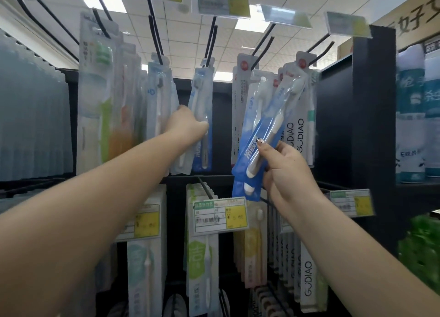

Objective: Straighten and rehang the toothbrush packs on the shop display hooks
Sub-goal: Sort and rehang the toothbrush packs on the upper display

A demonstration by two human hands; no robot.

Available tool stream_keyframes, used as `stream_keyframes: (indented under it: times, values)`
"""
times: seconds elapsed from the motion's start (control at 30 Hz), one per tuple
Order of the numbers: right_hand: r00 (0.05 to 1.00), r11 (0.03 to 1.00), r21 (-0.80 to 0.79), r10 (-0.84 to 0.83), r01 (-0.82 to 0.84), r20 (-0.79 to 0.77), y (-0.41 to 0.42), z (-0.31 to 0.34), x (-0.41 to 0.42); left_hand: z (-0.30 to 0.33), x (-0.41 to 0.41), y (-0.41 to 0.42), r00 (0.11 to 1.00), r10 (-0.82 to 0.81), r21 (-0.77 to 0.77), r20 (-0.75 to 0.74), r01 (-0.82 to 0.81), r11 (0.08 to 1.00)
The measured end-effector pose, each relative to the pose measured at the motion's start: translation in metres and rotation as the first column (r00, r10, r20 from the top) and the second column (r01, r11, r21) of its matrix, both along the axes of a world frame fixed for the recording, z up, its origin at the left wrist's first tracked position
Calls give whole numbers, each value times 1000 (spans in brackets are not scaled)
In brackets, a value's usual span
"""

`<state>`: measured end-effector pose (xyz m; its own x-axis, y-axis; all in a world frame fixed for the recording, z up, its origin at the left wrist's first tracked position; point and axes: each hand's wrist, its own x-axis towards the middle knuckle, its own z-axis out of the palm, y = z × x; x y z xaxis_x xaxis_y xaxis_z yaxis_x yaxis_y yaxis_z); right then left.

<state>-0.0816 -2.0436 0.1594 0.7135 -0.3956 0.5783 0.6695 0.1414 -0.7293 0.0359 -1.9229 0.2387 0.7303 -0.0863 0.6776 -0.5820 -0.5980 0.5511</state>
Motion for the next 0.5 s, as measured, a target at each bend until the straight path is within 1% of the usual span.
stream_keyframes:
  times: [0.23,0.33,0.43,0.5]
  values:
    - [1000,1000,-24,-12,12,-13,3,-1,8,4,2,10,988,-128,-70,-86,122,990]
    - [1000,1000,-25,-9,8,-15,4,-3,10,0,2,12,987,-146,-64,-66,142,988]
    - [1000,1000,-23,-1,1,-21,4,-4,10,-6,-1,10,992,-127,-25,-13,127,992]
    - [1000,1000,-23,9,-10,-20,3,-5,10,-7,-3,8,993,-114,-37,27,115,993]
